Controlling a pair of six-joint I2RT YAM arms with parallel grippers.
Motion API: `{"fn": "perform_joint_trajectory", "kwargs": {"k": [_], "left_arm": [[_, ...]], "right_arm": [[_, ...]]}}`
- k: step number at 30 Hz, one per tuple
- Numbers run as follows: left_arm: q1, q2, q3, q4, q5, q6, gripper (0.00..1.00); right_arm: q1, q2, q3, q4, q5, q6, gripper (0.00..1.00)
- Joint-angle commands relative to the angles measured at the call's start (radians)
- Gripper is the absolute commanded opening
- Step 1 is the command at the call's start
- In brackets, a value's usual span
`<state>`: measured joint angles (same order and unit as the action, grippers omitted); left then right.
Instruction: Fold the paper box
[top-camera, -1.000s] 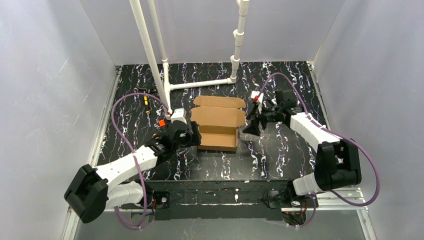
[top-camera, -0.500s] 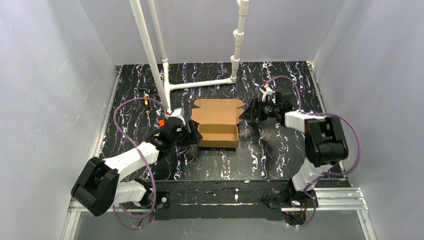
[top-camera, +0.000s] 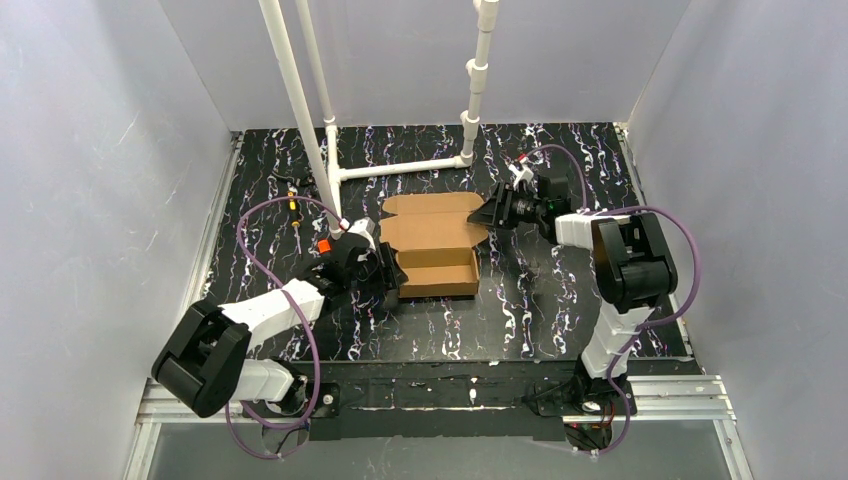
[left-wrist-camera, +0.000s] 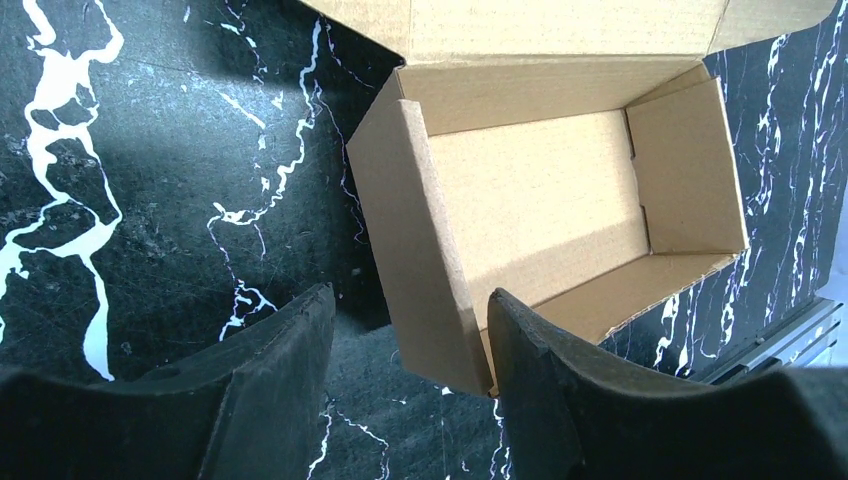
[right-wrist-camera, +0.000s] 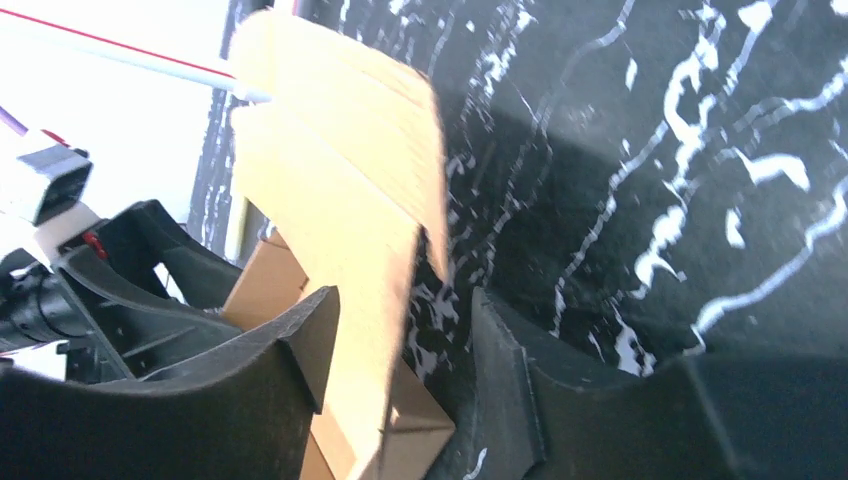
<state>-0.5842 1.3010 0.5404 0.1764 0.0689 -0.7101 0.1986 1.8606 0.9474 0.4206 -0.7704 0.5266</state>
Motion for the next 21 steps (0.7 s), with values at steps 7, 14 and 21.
{"fn": "perform_joint_trajectory", "kwargs": {"k": [7,14,21], "left_arm": [[0.021,-0.069,-0.006,-0.003,0.023,-0.011,0.61],[0.091,-0.327,-0.1,-0.018,0.085,-0.043,0.96],[0.112,-0.502,-0.21,0.039,0.084,0.039,0.98]], "right_arm": [[0.022,0.029,0.036,0.09,-0.045,-0.052,0.06],[-0.034,-0.116,-0.169,0.536,-0.109,0.072,0.01],[-0.037,-0.174,-0.257,0.733,-0.262,-0.003,0.01]]}}
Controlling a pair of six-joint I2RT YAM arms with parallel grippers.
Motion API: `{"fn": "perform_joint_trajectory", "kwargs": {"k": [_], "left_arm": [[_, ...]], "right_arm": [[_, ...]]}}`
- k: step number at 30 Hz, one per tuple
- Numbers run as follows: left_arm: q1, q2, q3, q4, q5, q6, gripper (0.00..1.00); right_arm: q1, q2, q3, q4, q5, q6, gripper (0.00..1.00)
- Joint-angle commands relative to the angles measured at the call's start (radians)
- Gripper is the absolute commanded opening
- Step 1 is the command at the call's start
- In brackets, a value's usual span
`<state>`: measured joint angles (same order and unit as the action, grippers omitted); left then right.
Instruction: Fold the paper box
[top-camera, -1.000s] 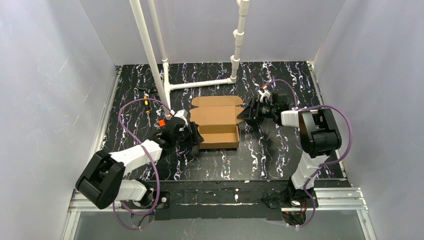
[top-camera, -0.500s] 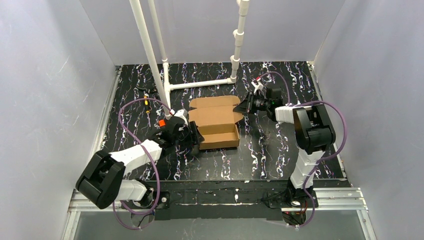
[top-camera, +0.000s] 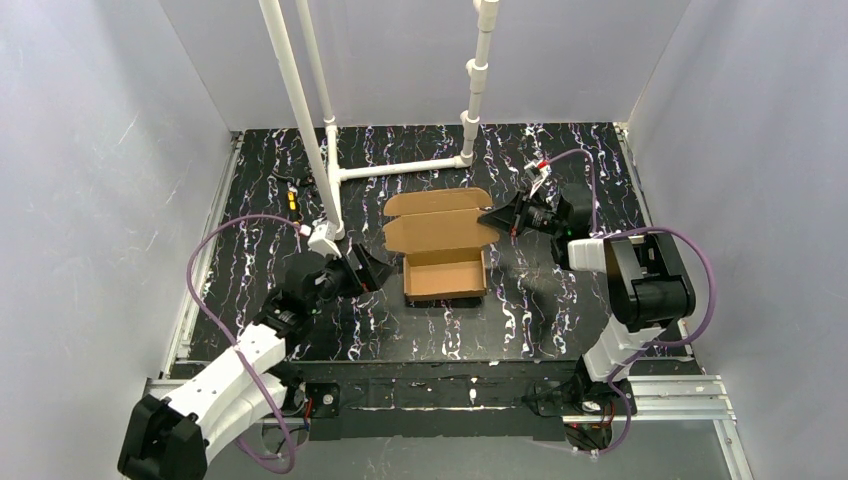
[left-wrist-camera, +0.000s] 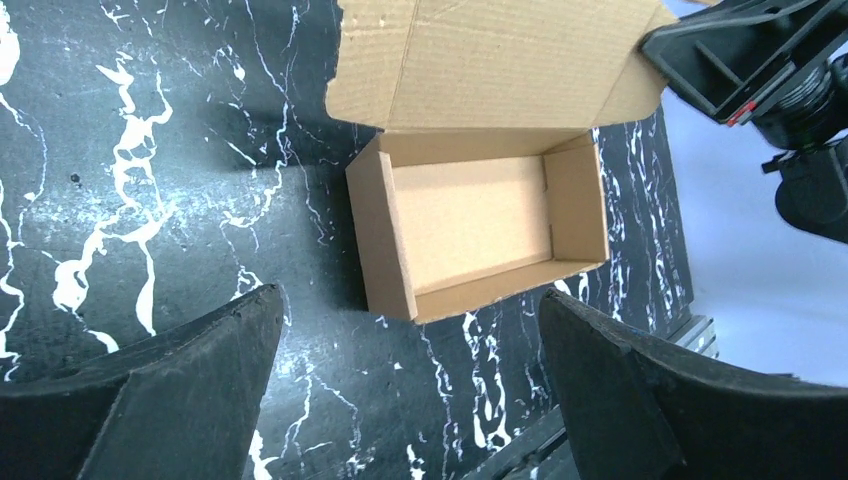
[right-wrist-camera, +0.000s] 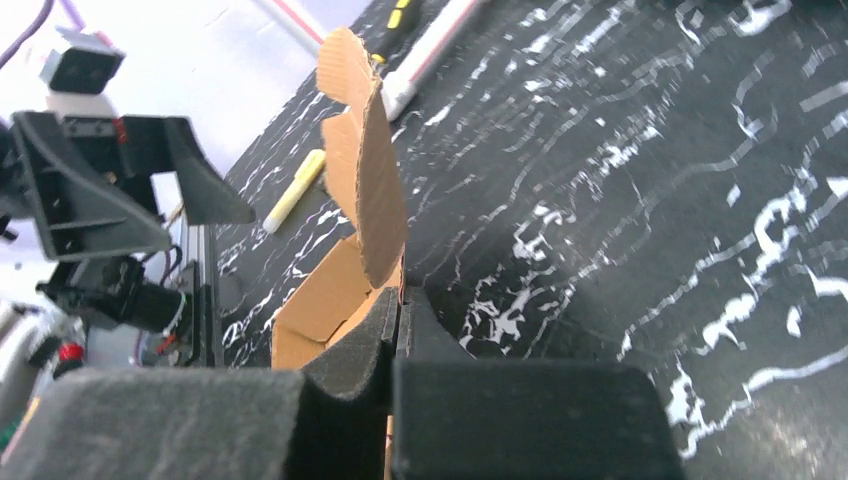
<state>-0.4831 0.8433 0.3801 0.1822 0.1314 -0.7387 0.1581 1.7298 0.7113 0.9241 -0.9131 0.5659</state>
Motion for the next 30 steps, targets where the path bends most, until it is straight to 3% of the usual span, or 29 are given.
{"fn": "perform_joint_trajectory", "kwargs": {"k": [1,5,10,19,30], "left_arm": [[0.011,-0.05,-0.061,0.06,0.032,0.09,0.98],[0.011,-0.039,-0.083,0.161,0.062,0.177,0.98],[0.012,0.036,-0.042,0.183,-0.022,0.208,0.97],[0.012,0.202,0.009,0.243,-0.011,0.077,0.75],[0.012,0.374,0.081,0.295,0.141,0.006,0.44]], "right_arm": [[0.003,-0.045,-0.028,0.252,-0.14,-0.051,0.01],[0.003,-0.06,-0.069,0.373,-0.196,-0.089,0.01],[0.0,-0.066,-0.067,0.287,-0.231,-0.176,0.01],[-0.005,-0.102,-0.043,0.038,-0.208,-0.376,0.01],[-0.006,-0.095,-0.035,0.01,-0.195,-0.371,0.01]]}}
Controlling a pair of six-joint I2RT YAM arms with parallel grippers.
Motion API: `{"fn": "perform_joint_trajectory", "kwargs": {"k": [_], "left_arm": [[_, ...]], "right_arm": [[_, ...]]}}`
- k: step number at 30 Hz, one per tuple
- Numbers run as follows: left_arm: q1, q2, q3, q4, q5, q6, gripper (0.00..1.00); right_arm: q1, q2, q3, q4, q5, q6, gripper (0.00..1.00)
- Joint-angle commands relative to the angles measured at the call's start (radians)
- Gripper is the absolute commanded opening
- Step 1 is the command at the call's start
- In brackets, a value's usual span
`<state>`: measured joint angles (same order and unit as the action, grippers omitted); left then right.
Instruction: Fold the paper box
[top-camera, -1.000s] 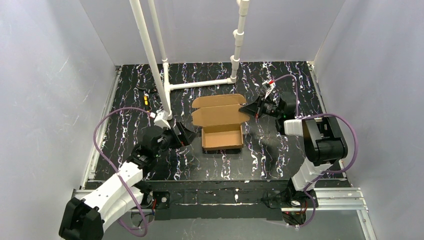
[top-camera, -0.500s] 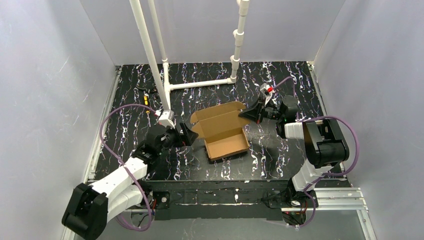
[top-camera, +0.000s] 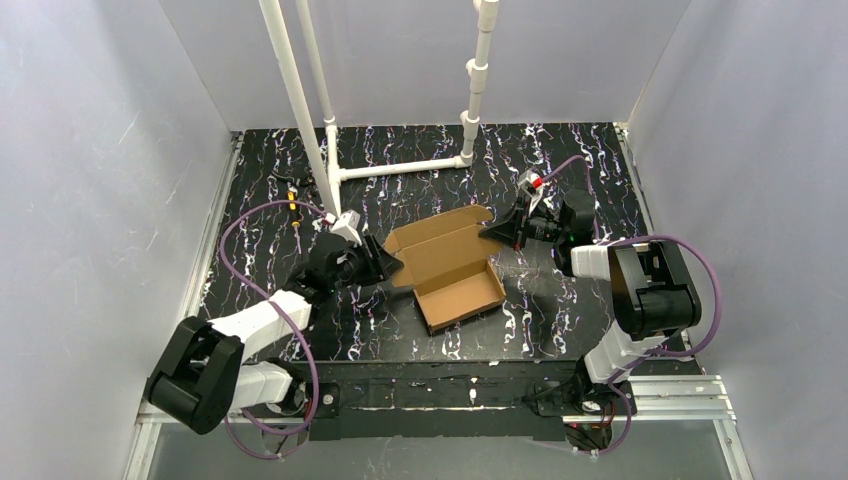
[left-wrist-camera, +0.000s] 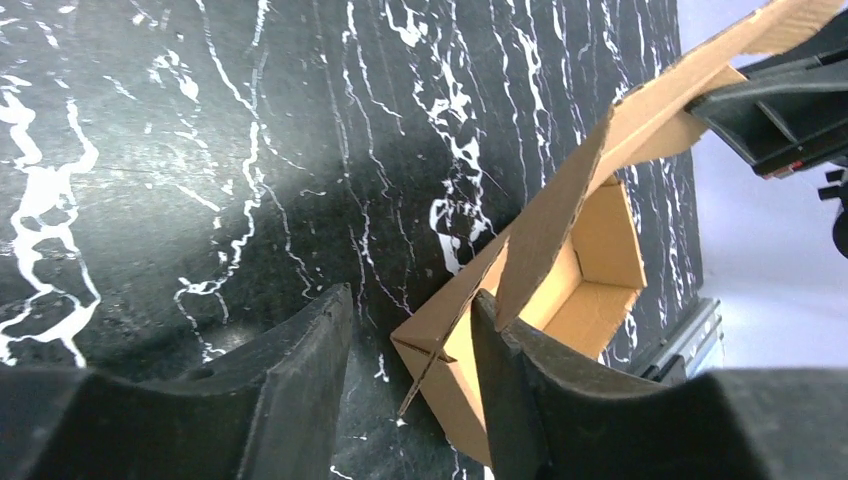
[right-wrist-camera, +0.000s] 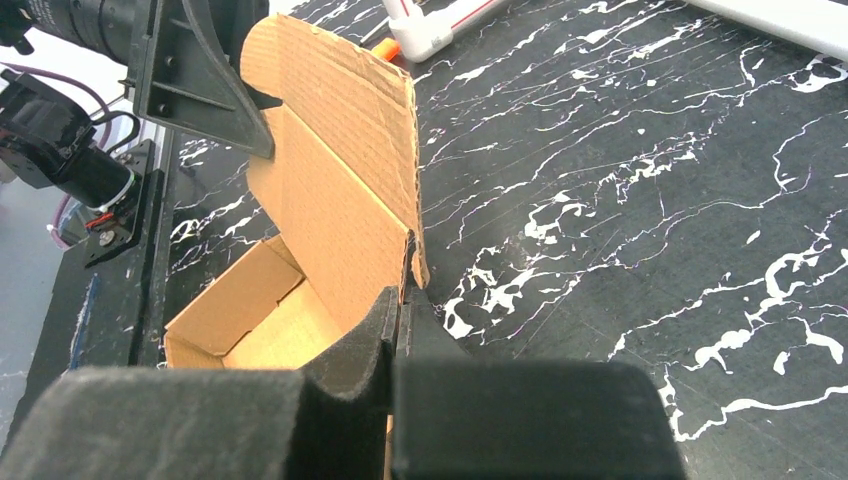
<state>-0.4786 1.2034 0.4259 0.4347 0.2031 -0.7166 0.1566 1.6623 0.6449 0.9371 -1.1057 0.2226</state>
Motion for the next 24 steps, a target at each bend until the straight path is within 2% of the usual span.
{"fn": "perform_joint_trajectory", "kwargs": {"k": [1,3,8,11,14,19,24], "left_arm": [[0.008,0.015,0.034,0.046,0.075,-0.013,0.4],[0.008,0.012,0.031,0.05,0.079,-0.003,0.34],[0.008,0.015,0.044,0.049,0.085,0.063,0.0],[0.008,0.015,0.059,0.049,0.079,0.118,0.0],[0.008,0.003,0.071,0.049,0.057,0.186,0.0],[0.008,-0.013,0.088,0.047,0.009,0.29,0.0],[0.008,-0.004,0.106,0.039,0.011,0.339,0.0]], "right_arm": [[-0.005,-0.027,0.033,-0.006,-0.002,-0.028,0.01],[-0.005,-0.026,0.037,-0.012,0.003,-0.026,0.01],[-0.005,-0.022,0.057,-0.047,-0.002,-0.025,0.01],[-0.005,-0.023,0.077,-0.086,-0.007,-0.029,0.06],[-0.006,-0.027,0.113,-0.188,-0.015,-0.081,0.17],[-0.014,-0.039,0.217,-0.567,-0.025,-0.33,0.35],[-0.017,-0.056,0.277,-0.82,-0.05,-0.549,0.48]]}}
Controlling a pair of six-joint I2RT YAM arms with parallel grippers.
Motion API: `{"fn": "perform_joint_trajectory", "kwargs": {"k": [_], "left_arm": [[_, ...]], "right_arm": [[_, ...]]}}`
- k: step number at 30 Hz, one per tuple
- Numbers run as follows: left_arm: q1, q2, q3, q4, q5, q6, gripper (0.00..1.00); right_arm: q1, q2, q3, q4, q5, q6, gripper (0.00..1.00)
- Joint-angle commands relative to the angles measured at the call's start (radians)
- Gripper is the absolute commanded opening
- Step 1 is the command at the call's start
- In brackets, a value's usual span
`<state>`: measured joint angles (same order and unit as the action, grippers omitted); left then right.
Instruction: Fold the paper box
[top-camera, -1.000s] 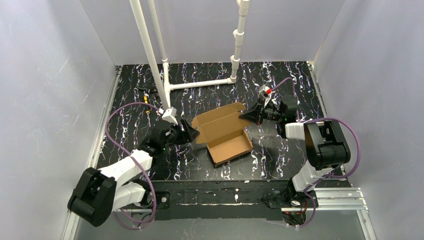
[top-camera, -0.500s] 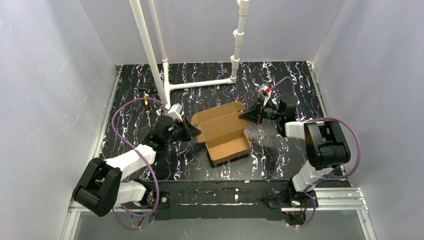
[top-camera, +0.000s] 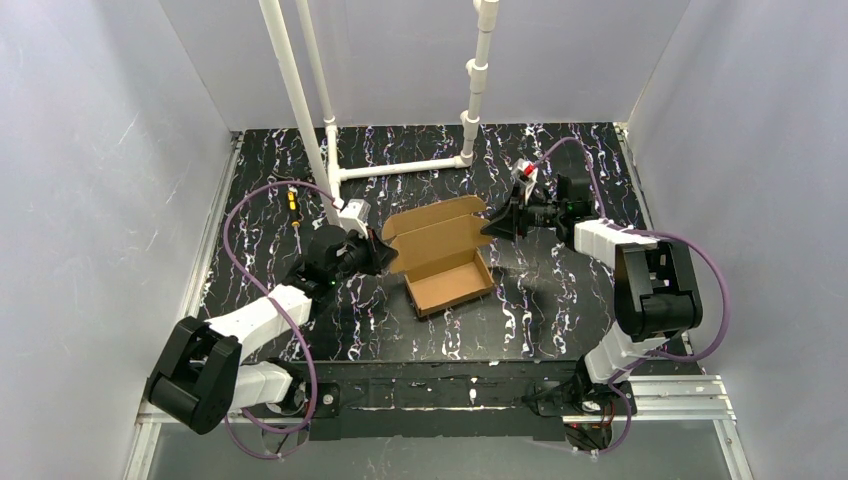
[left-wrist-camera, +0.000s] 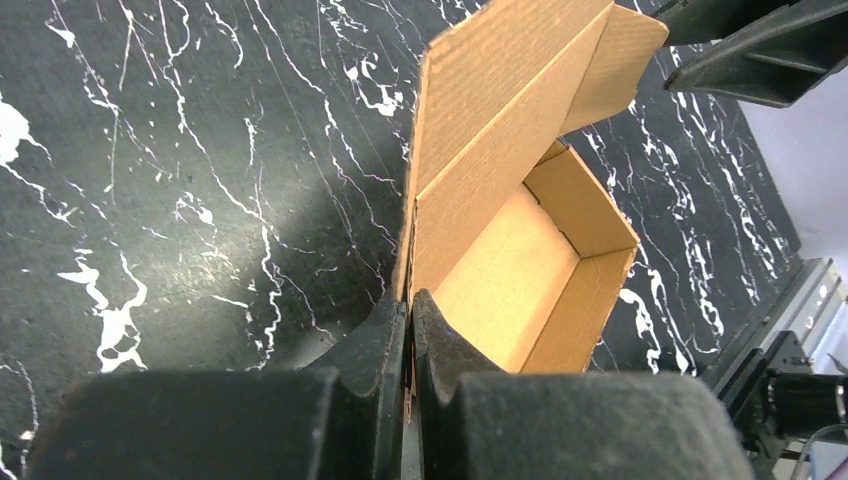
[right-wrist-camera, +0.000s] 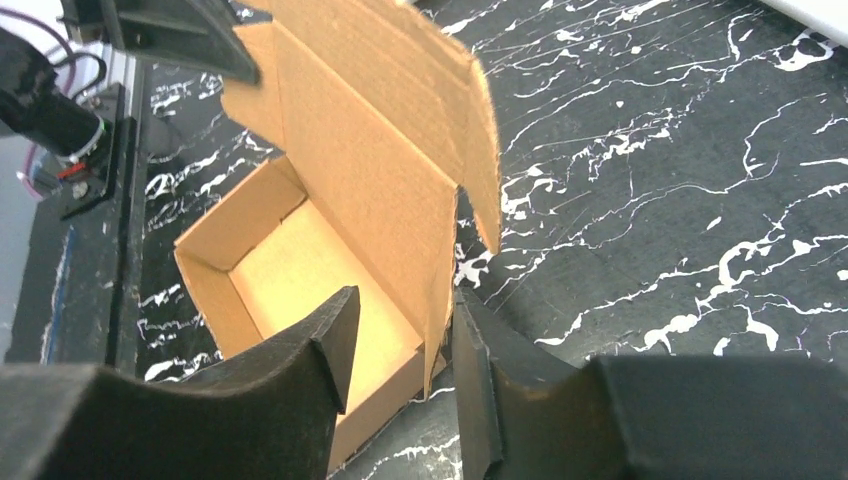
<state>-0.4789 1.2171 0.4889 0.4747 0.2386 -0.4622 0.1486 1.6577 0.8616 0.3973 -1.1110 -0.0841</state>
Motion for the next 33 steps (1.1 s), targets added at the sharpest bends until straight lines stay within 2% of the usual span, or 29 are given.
{"fn": "perform_joint_trajectory", "kwargs": {"k": [1,4,5,7,9,12,14,15,20,23,28,31,33], "left_arm": [[0.008,-0.017,0.045,-0.003,-0.023,0.087,0.0],[0.008,-0.016,0.05,-0.012,-0.013,0.092,0.0],[0.008,-0.017,0.053,-0.023,-0.014,0.092,0.05],[0.008,-0.035,0.062,-0.059,-0.033,0.088,0.26],[0.008,-0.076,0.074,-0.127,-0.067,0.094,0.43],[0.009,-0.188,0.117,-0.291,-0.142,0.098,0.72],[0.012,-0.26,0.161,-0.458,-0.205,0.094,0.85],[0.013,-0.292,0.183,-0.582,-0.222,0.09,0.88],[0.022,-0.408,0.213,-0.87,-0.289,0.016,0.89],[0.027,-0.474,0.17,-0.968,-0.414,-0.066,0.86],[0.057,-0.564,0.053,-0.932,-0.588,-0.139,0.86],[0.101,-0.479,0.015,-0.879,-0.62,-0.14,0.86],[0.141,-0.391,0.011,-0.829,-0.575,-0.142,0.85]], "right_arm": [[-0.012,-0.055,0.076,-0.337,-0.054,-0.301,0.51],[-0.028,-0.052,0.124,-0.5,-0.05,-0.435,0.59],[-0.036,-0.048,0.142,-0.557,-0.042,-0.477,0.61],[-0.053,-0.033,0.188,-0.67,-0.027,-0.544,0.63],[-0.069,-0.014,0.228,-0.797,-0.029,-0.653,0.63],[-0.081,-0.002,0.27,-0.962,-0.027,-0.764,0.64],[-0.083,-0.009,0.288,-1.029,-0.009,-0.799,0.64],[-0.083,-0.015,0.292,-1.057,-0.001,-0.806,0.65],[-0.084,-0.059,0.276,-1.05,0.022,-0.783,0.67],[-0.083,-0.072,0.263,-1.033,0.018,-0.771,0.68],[-0.083,-0.063,0.26,-1.041,0.003,-0.776,0.7],[-0.083,-0.054,0.264,-1.051,0.002,-0.781,0.7],[-0.083,-0.053,0.266,-1.06,0.002,-0.786,0.7]]}}
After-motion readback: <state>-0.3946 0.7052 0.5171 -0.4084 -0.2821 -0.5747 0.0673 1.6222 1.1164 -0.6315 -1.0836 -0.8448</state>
